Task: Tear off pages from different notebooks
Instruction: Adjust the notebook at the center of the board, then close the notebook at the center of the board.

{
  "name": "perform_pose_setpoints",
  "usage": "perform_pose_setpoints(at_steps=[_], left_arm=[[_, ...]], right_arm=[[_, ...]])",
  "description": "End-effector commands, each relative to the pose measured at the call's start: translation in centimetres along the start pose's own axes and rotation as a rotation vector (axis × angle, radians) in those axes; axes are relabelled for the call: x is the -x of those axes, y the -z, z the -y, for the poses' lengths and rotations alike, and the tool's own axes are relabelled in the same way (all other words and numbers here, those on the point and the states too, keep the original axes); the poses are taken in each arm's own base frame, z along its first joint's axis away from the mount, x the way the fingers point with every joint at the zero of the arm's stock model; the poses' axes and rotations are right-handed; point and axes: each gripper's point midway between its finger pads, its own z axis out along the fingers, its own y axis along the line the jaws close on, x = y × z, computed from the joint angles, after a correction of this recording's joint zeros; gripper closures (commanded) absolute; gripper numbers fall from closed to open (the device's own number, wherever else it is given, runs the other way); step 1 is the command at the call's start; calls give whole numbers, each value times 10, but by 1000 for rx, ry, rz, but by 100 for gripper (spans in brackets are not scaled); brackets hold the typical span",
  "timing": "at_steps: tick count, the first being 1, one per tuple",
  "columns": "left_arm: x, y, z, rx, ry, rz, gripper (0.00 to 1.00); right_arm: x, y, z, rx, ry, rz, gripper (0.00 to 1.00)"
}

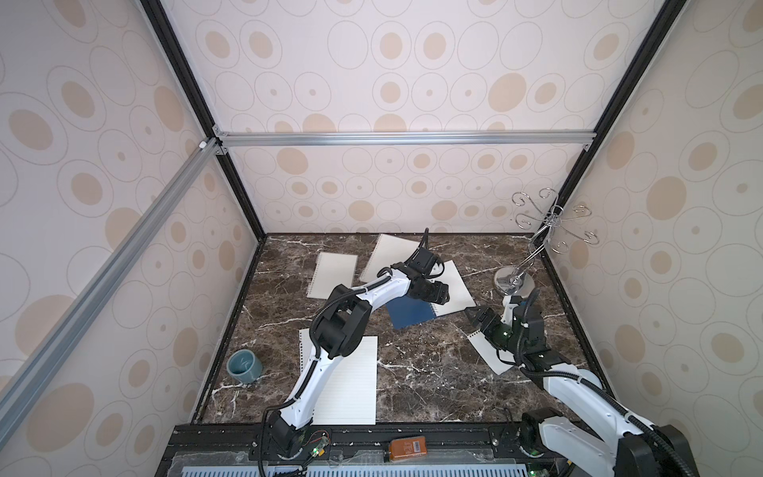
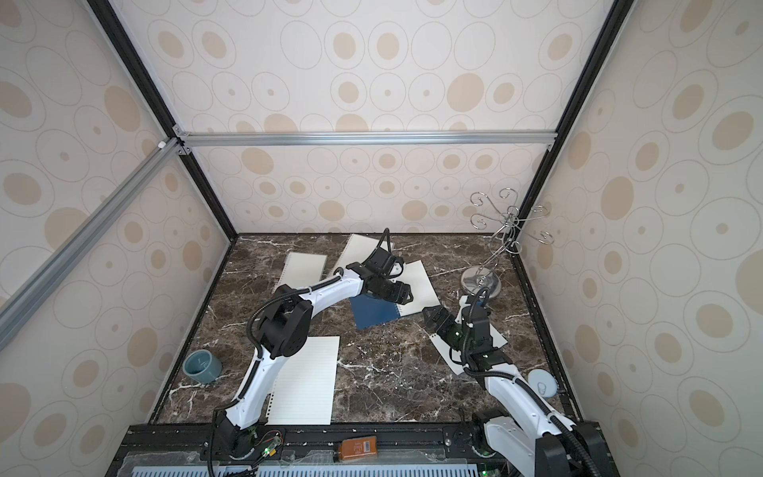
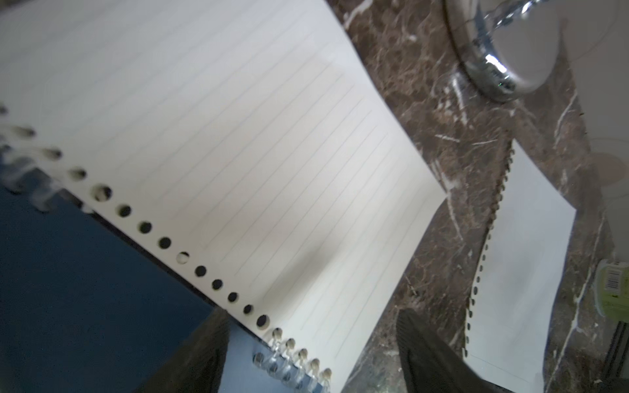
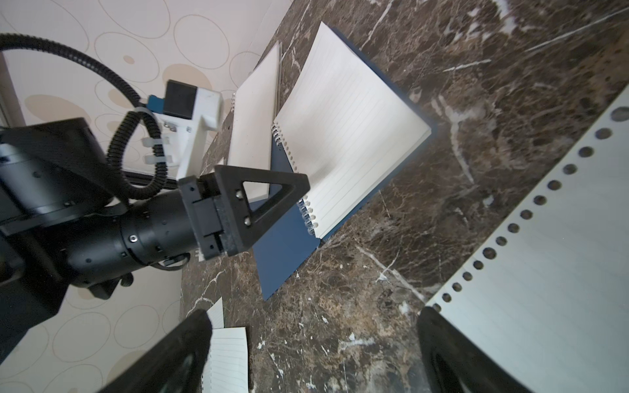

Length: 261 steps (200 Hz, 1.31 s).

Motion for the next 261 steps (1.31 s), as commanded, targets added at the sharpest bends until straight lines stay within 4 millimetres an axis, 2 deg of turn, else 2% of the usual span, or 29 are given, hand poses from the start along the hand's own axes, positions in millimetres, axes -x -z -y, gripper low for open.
perform_pose_setpoints(at_steps=[1, 27, 43, 68, 94, 111, 129, 142, 151, 161, 177, 198, 209, 261], left_arm=[[-20, -9, 2, -16, -14, -70, 23], [-41, -7, 27, -80, -36, -95, 23], [-61, -5, 48, -148, -46, -131, 23], [-78, 0, 78, -234, -55, -147, 23], [-76, 3, 107, -324, -59, -124, 23], [-65, 10, 118, -363, -66, -89, 23], [-44, 29, 122, -347, -84, -31, 23], [-27, 49, 115, -304, -92, 27, 23], [-15, 63, 103, -248, -90, 66, 21], [-4, 76, 84, -180, -81, 96, 20], [12, 89, 43, -68, -45, 137, 19], [20, 84, 0, 0, -6, 125, 19], [23, 78, -14, 21, 0, 117, 19], [38, 62, -62, 117, 42, 108, 19]], right_arm=[[1, 5, 1, -23, 21, -6, 3], [6, 10, 0, -54, 40, -14, 3], [11, 12, -1, -64, 50, -20, 3], [16, 13, -3, -56, 49, -26, 3], [12, 9, -2, -36, 31, -48, 3], [4, 5, 0, -20, 7, -79, 2], [-5, 1, 6, -16, -18, -107, 1], [-15, -2, 8, -4, -35, -151, 0], [-21, -5, 9, 5, -57, -179, 0], [-24, -9, 10, 21, -79, -188, 0], [-29, -14, 12, 32, -109, -196, 0], [-37, -21, 11, 4, -92, -220, 0], [-42, -26, 12, -16, -84, -240, 0], [-51, -41, 18, -44, -93, -273, 1]])
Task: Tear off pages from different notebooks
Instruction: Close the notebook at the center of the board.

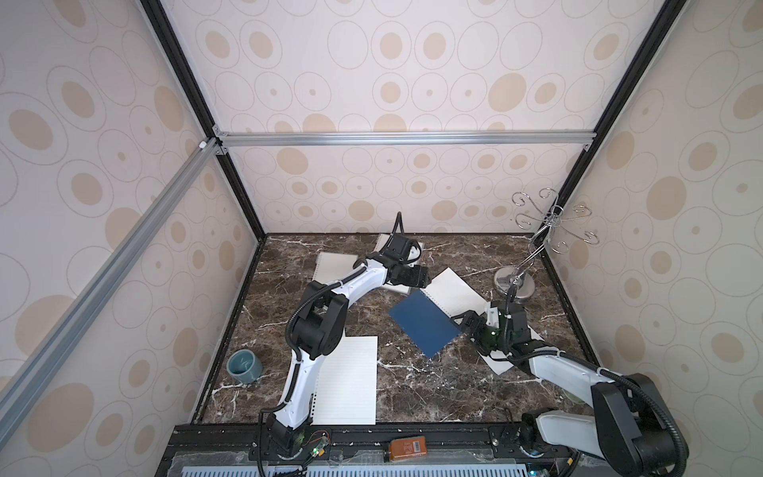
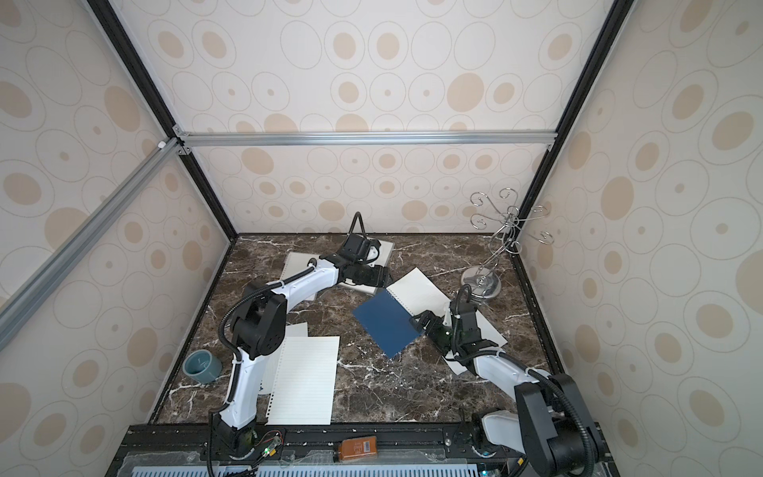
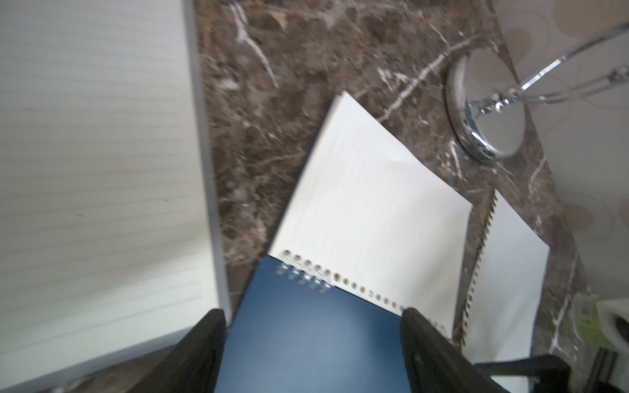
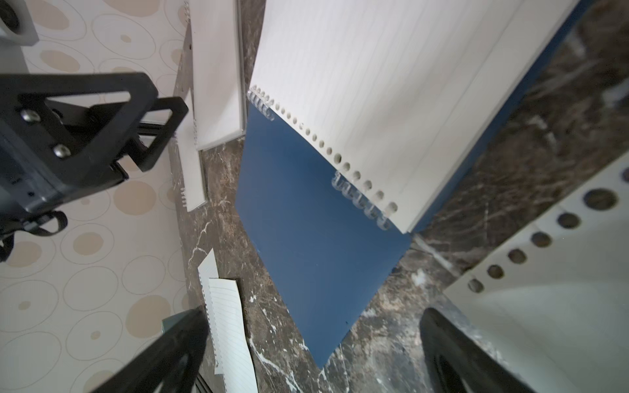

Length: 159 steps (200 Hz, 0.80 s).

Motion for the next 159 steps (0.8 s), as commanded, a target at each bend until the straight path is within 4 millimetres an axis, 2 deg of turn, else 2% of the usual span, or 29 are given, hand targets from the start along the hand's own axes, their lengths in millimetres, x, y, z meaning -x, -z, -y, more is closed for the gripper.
perform_pose_setpoints(at_steps=[1, 26, 66, 85, 122, 159], left_arm=[[-7, -12, -6, 59, -34, -48, 20], [-22, -15, -30, 160, -33, -106, 20], [-48, -2, -48, 230, -37, -135, 20], [-69, 0, -54, 235, -25, -177, 20], [-112, -9, -51, 144, 29, -241, 20], [-150, -19, -33, 15, 88, -300, 21]], right_arm=[[1, -5, 3, -25, -15, -1, 1], [-3, -10, 7, -75, -29, -22, 0], [-8, -19, 7, -122, -43, -35, 0], [-7, -20, 13, -151, -60, -26, 0], [-7, -24, 20, -150, -84, -7, 0], [-10, -34, 26, -145, -112, -15, 0]])
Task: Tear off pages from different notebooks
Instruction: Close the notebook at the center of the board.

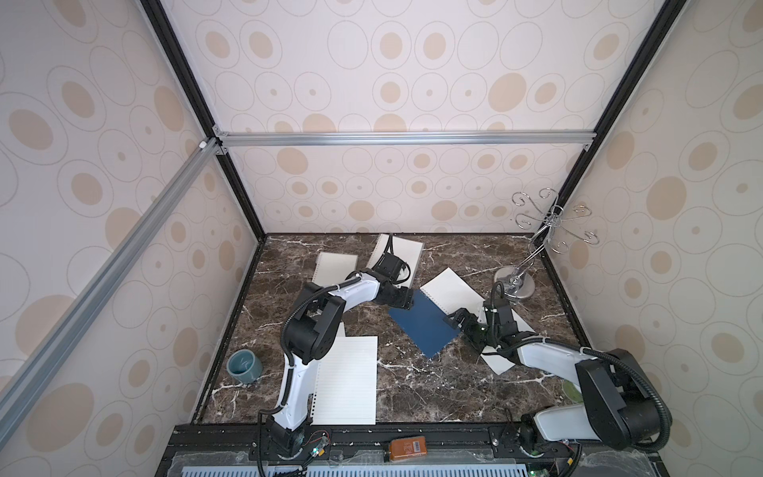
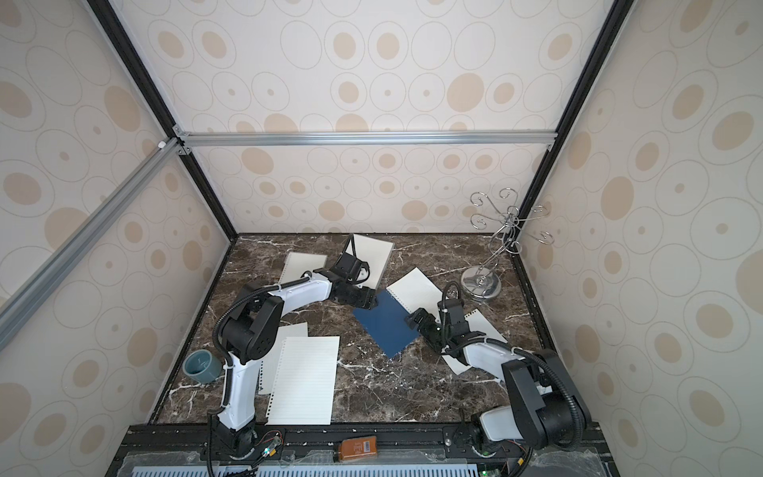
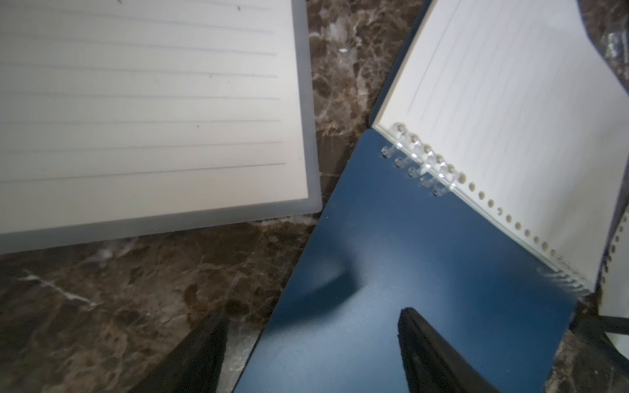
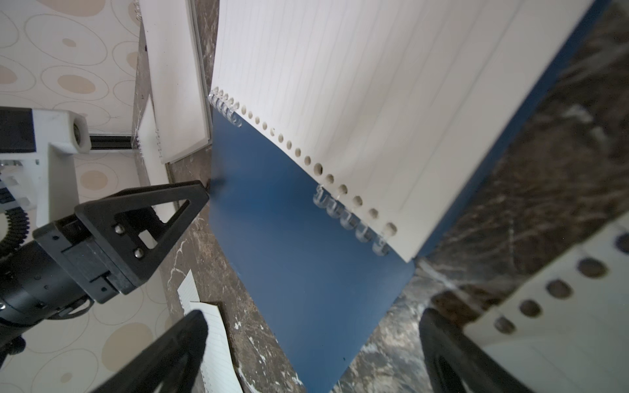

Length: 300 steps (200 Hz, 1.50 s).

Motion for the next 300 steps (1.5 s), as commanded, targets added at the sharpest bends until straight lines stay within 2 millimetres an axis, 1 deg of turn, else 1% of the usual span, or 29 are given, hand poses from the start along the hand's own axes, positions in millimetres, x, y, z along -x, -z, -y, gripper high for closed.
perform_pose_setpoints(at_steps=[1, 24, 27, 37, 70, 102, 120, 130, 147, 163, 185, 196, 203, 211, 221, 235, 245, 251, 253, 255, 269, 276, 285, 300], left_arm=[[-57, -24, 7, -83, 65, -163, 21], [-67, -28, 12, -114, 76, -180, 21], [-70, -28, 16, -138, 78, -190, 21], [-73, -30, 19, -148, 78, -201, 21], [-82, -35, 26, -184, 84, -222, 22], [-92, -38, 30, -199, 85, -241, 22], [-95, -36, 37, -235, 91, -246, 22], [-93, -32, 42, -262, 86, -237, 23], [-78, -18, 52, -295, 66, -193, 23], [-49, 6, 59, -311, 51, -108, 23], [3, 58, 57, -317, 61, 57, 22], [26, 85, 56, -318, 56, 134, 21], [38, 103, 57, -315, 48, 180, 20], [49, 118, 55, -311, 48, 220, 19], [58, 131, 55, -314, 44, 251, 19], [65, 139, 54, -294, 33, 267, 19], [66, 139, 55, -297, 29, 270, 19], [66, 138, 56, -303, 30, 268, 19], [66, 137, 56, -303, 32, 268, 19], [66, 137, 56, -306, 32, 267, 19], [65, 136, 57, -319, 38, 272, 19], [65, 137, 56, -317, 40, 279, 19], [65, 138, 53, -297, 45, 290, 19], [66, 141, 48, -266, 46, 307, 19]], right_arm=[[-10, -9, 25, -65, -57, -17, 0], [-11, -15, 26, -53, -72, -14, 0], [-11, -15, 26, -50, -72, -15, 0], [-12, -16, 26, -44, -77, -17, 0], [-11, -15, 20, 15, -84, 3, 0], [-7, -14, 4, 105, -87, 21, 0], [-5, -14, -7, 152, -79, 20, 2], [-5, -13, -13, 174, -78, 9, 4], [-6, -11, -24, 227, -89, -3, 4], [-6, -7, -36, 280, -96, -17, 3], [-3, 0, -53, 343, -97, -13, 2], [-1, 4, -61, 369, -98, -15, 2], [1, 6, -67, 385, -98, -14, 2], [3, 10, -73, 406, -98, -6, 2], [6, 15, -81, 424, -89, 4, 2], [16, 21, -89, 430, -80, 35, 1], [28, 28, -95, 439, -73, 71, 1], [32, 30, -98, 436, -68, 83, 1], [40, 33, -96, 433, -74, 107, 1], [44, 35, -96, 433, -75, 120, 0], [64, 42, -98, 405, -45, 172, 0], [72, 43, -97, 377, -34, 185, 0], [81, 45, -101, 374, -8, 204, 0], [93, 40, -100, 335, 16, 200, 0]])
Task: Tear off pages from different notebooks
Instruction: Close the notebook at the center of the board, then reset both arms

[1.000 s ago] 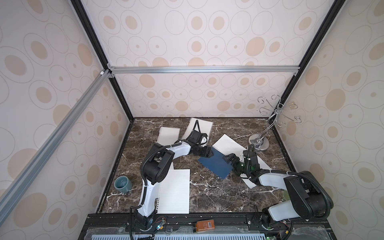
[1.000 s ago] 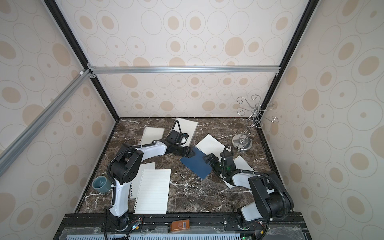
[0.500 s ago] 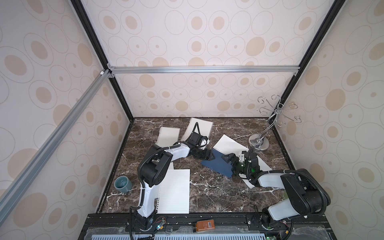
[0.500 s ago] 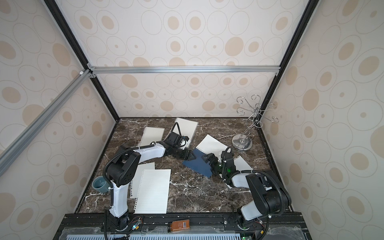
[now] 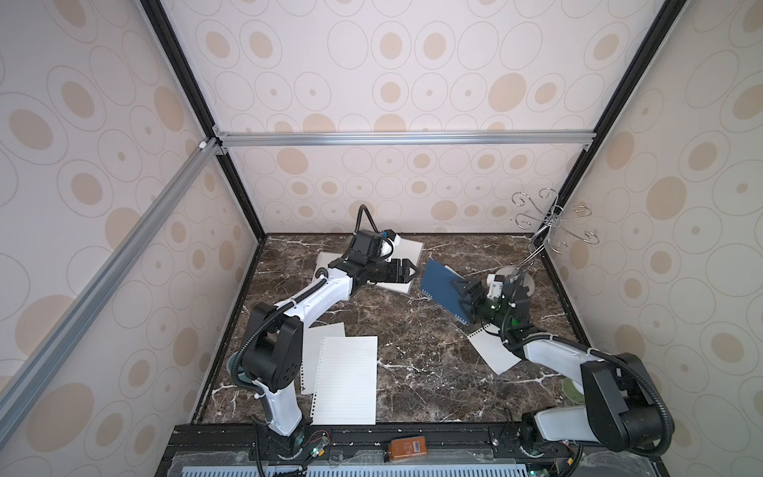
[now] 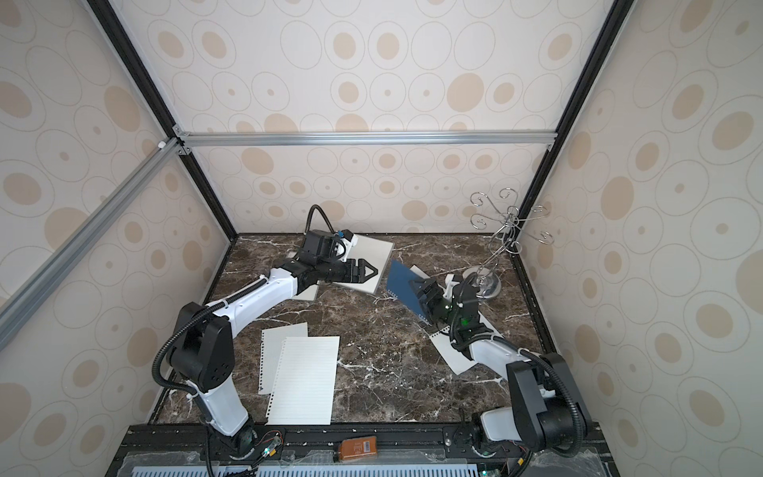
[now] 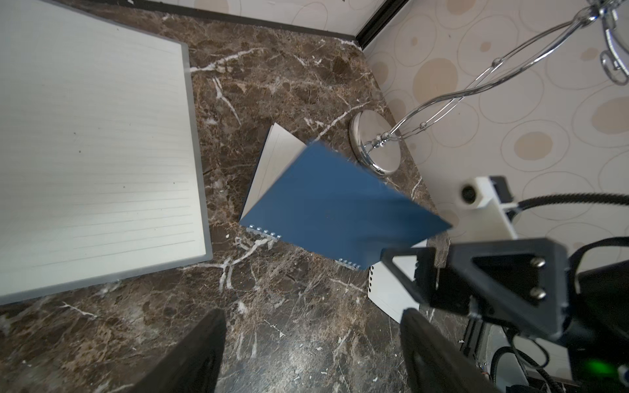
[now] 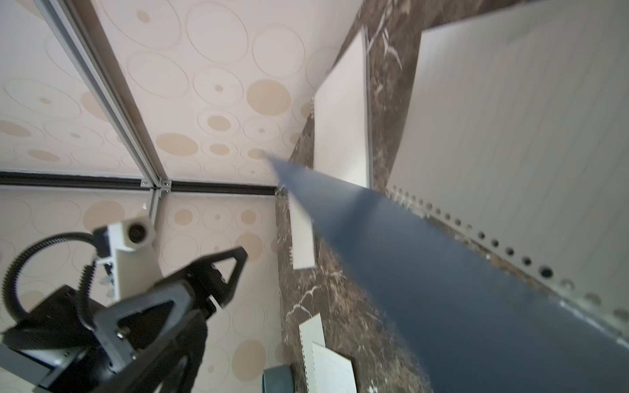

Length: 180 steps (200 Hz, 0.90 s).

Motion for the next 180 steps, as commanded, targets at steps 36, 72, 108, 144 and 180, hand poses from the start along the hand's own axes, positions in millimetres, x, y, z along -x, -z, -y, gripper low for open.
perform_pose_setpoints(at_steps=[36, 72, 108, 144, 180], left_arm=[[19, 30, -15, 184, -41, 105, 17], [44, 80, -39, 457, -108, 218, 0], [74, 145, -67, 721, -139, 360, 0], [70, 195, -127, 1016, -205, 454, 0], [20, 211, -203, 1086, -189, 436, 0]], right_arm=[[45, -22, 11, -117, 186, -2, 2], [73, 10, -27, -293, 525, 44, 4], [100, 59, -33, -542, 742, 130, 0], [119, 86, -10, -675, 848, 300, 0], [130, 98, 17, -724, 918, 360, 1]])
